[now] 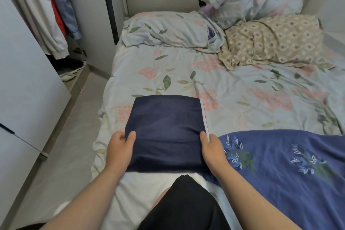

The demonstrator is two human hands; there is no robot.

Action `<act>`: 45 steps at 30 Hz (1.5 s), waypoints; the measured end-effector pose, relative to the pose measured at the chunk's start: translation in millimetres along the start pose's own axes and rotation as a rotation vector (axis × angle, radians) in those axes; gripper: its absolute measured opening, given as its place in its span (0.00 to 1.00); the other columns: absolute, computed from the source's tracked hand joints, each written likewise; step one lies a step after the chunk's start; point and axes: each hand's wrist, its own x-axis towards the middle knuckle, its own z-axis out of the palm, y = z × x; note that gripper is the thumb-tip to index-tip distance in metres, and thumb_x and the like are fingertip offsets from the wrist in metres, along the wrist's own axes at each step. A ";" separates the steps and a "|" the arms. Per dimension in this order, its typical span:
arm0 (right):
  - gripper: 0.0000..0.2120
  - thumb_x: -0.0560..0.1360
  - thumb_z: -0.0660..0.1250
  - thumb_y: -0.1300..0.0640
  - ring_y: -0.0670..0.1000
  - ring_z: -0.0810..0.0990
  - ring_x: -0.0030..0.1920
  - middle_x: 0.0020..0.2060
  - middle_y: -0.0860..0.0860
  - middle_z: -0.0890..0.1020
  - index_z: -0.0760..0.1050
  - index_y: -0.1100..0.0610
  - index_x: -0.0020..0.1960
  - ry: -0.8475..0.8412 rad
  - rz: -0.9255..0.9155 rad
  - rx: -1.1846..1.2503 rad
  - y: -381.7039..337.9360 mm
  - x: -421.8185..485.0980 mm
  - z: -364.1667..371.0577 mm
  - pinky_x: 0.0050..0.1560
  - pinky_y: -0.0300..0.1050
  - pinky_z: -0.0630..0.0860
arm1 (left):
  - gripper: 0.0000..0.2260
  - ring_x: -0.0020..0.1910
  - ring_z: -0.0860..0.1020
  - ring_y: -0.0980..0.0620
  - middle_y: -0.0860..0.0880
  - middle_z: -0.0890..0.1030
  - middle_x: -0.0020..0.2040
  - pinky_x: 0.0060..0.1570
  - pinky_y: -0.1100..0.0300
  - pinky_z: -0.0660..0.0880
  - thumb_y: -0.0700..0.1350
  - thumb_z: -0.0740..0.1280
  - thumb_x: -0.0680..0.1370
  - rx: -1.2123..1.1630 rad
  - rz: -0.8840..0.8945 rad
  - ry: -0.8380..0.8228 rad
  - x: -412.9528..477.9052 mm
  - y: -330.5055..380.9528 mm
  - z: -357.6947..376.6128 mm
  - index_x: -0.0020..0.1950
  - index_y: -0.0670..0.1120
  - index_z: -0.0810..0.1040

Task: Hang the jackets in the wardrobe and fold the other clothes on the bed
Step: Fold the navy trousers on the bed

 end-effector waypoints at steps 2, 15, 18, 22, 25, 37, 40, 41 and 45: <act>0.19 0.81 0.57 0.43 0.52 0.77 0.53 0.59 0.52 0.78 0.69 0.55 0.64 0.047 -0.064 0.015 0.0 -3.4 -9.9 0.55 0.49 0.72 | 0.10 0.49 0.78 0.47 0.53 0.78 0.46 0.46 0.54 0.72 0.53 0.66 0.76 0.020 0.230 0.213 -10.3 -0.4 -14.5 0.50 0.47 0.74; 0.35 0.78 0.44 0.34 0.53 0.38 0.80 0.80 0.51 0.41 0.42 0.46 0.81 -0.050 -0.540 -0.755 -12.8 29.0 38.0 0.78 0.57 0.40 | 0.40 0.79 0.40 0.49 0.46 0.42 0.81 0.77 0.47 0.39 0.69 0.41 0.75 1.041 0.700 -0.240 20.0 8.5 63.1 0.80 0.46 0.41; 0.36 0.76 0.41 0.33 0.52 0.41 0.80 0.80 0.52 0.43 0.42 0.45 0.80 -0.022 -0.487 -0.698 -6.6 38.3 45.2 0.78 0.54 0.41 | 0.43 0.79 0.42 0.48 0.45 0.42 0.81 0.77 0.47 0.40 0.70 0.41 0.73 0.980 0.600 -0.185 27.4 7.7 72.5 0.80 0.46 0.41; 0.35 0.76 0.43 0.33 0.51 0.44 0.80 0.81 0.51 0.46 0.44 0.44 0.80 -0.013 -0.477 -0.648 -7.0 44.4 47.7 0.78 0.52 0.42 | 0.43 0.80 0.43 0.47 0.44 0.45 0.81 0.77 0.48 0.42 0.71 0.47 0.75 0.939 0.517 -0.190 31.0 11.2 78.2 0.80 0.46 0.41; 0.35 0.76 0.46 0.36 0.54 0.50 0.79 0.80 0.54 0.52 0.49 0.46 0.80 -0.029 -0.476 -0.691 -11.7 45.4 46.6 0.78 0.54 0.46 | 0.42 0.79 0.52 0.43 0.40 0.54 0.80 0.76 0.46 0.46 0.70 0.50 0.76 1.028 0.477 -0.259 37.5 23.1 82.3 0.79 0.43 0.51; 0.33 0.79 0.49 0.39 0.55 0.47 0.80 0.80 0.53 0.51 0.50 0.49 0.81 0.031 -0.589 -0.746 -44.2 83.8 69.1 0.78 0.56 0.41 | 0.33 0.80 0.46 0.47 0.46 0.48 0.81 0.77 0.48 0.43 0.62 0.46 0.79 0.970 0.745 -0.225 87.4 25.9 96.6 0.81 0.49 0.47; 0.35 0.77 0.45 0.36 0.53 0.47 0.80 0.80 0.53 0.52 0.50 0.50 0.81 0.051 -0.547 -0.711 -43.1 94.3 72.0 0.79 0.53 0.42 | 0.33 0.80 0.45 0.48 0.46 0.47 0.81 0.77 0.49 0.42 0.62 0.43 0.79 0.948 0.685 -0.212 93.0 25.1 103.5 0.81 0.49 0.46; 0.36 0.77 0.44 0.36 0.53 0.48 0.80 0.80 0.53 0.53 0.50 0.51 0.81 0.060 -0.533 -0.695 -42.9 96.7 72.8 0.79 0.52 0.42 | 0.32 0.80 0.45 0.48 0.45 0.47 0.81 0.77 0.50 0.42 0.62 0.43 0.79 0.924 0.654 -0.197 94.4 25.1 104.7 0.81 0.49 0.46; 0.39 0.76 0.43 0.35 0.50 0.48 0.80 0.80 0.52 0.53 0.49 0.55 0.81 0.039 -0.474 -0.627 -39.9 101.7 74.9 0.79 0.51 0.42 | 0.33 0.80 0.44 0.50 0.46 0.46 0.81 0.77 0.54 0.41 0.61 0.45 0.80 0.798 0.483 -0.194 101.2 27.1 109.1 0.81 0.47 0.46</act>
